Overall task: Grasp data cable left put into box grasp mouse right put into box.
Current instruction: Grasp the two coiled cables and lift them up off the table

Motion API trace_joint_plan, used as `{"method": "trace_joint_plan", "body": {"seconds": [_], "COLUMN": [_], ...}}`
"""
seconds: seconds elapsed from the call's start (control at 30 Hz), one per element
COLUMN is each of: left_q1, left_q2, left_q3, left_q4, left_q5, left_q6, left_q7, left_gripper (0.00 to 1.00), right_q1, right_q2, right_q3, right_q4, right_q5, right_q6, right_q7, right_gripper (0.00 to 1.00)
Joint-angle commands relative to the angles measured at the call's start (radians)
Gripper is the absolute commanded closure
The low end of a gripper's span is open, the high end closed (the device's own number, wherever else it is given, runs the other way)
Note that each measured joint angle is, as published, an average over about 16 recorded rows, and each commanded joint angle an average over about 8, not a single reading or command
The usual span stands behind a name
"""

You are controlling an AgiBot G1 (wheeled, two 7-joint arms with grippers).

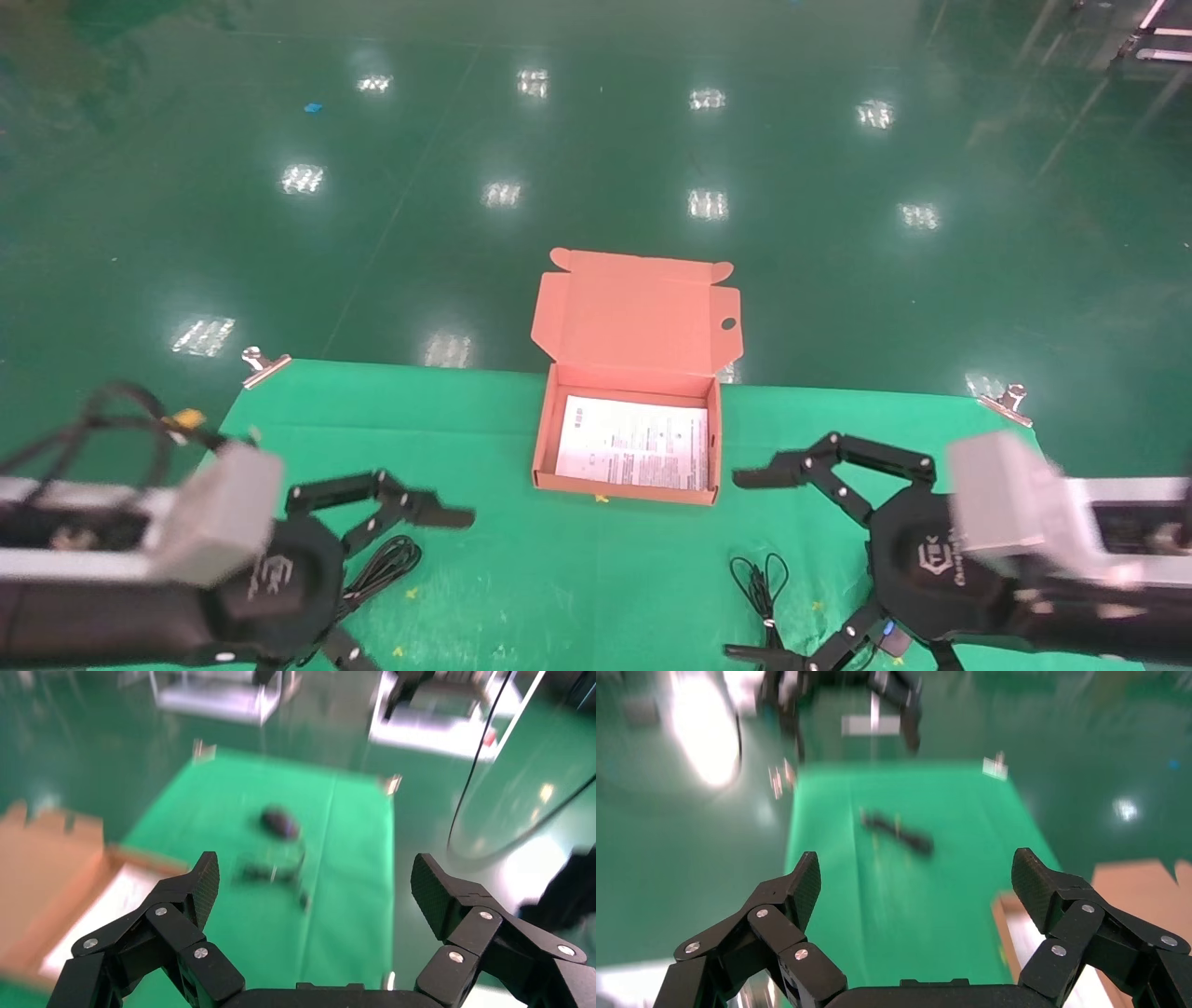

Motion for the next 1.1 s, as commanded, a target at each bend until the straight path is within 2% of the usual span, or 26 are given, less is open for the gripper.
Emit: {"method": "trace_joint_plan", "body": {"seconds": [0.03, 0.17, 0.3, 0.53, 0.67, 0.83, 1.1], "left_q1": [-0.030, -0.089, -0.120, -0.144, -0.147, -0.136, -0.120], "left_q2": [-0.001, 0.023, 0.059, 0.132, 0.180, 0.243, 0.301], "left_q3": [0.027, 0.084, 0.129, 0.202, 0.245, 0.293, 0.316], "left_q4": [-0.009, -0.003, 0.034, 0.117, 0.166, 0.248, 0.419], "left_q5": [0.073, 0.220, 0.317, 0.479, 0.585, 0.713, 0.847], "left_q6": [0.000, 0.008, 0.009, -0.025, -0.070, -0.156, -0.311], "left_q7": [-0.006, 0.000, 0.010, 0.041, 0.052, 0.046, -0.045], "left_gripper": [0.00, 0.00, 0.00, 0.00, 0.00, 0.00, 0.00], "right_q1": [0.032, 0.116, 0.180, 0.226, 0.211, 0.161, 0.072], "right_q2": [0.004, -0.012, -0.038, -0.106, -0.150, -0.200, -0.263], "right_q3": [-0.022, -0.087, -0.159, -0.294, -0.351, -0.396, -0.429], "right_q4": [0.009, 0.024, 0.033, 0.037, 0.032, 0.012, -0.049], "right_q5": [-0.064, -0.234, -0.399, -0.674, -0.811, -0.932, -1.008], "right_q6": [-0.005, -0.026, -0.042, -0.020, 0.038, 0.149, 0.344], "right_q7": [-0.001, -0.008, -0.032, -0.120, -0.180, -0.258, -0.424], "right_gripper": [0.00, 0.00, 0.00, 0.00, 0.00, 0.00, 0.00]}}
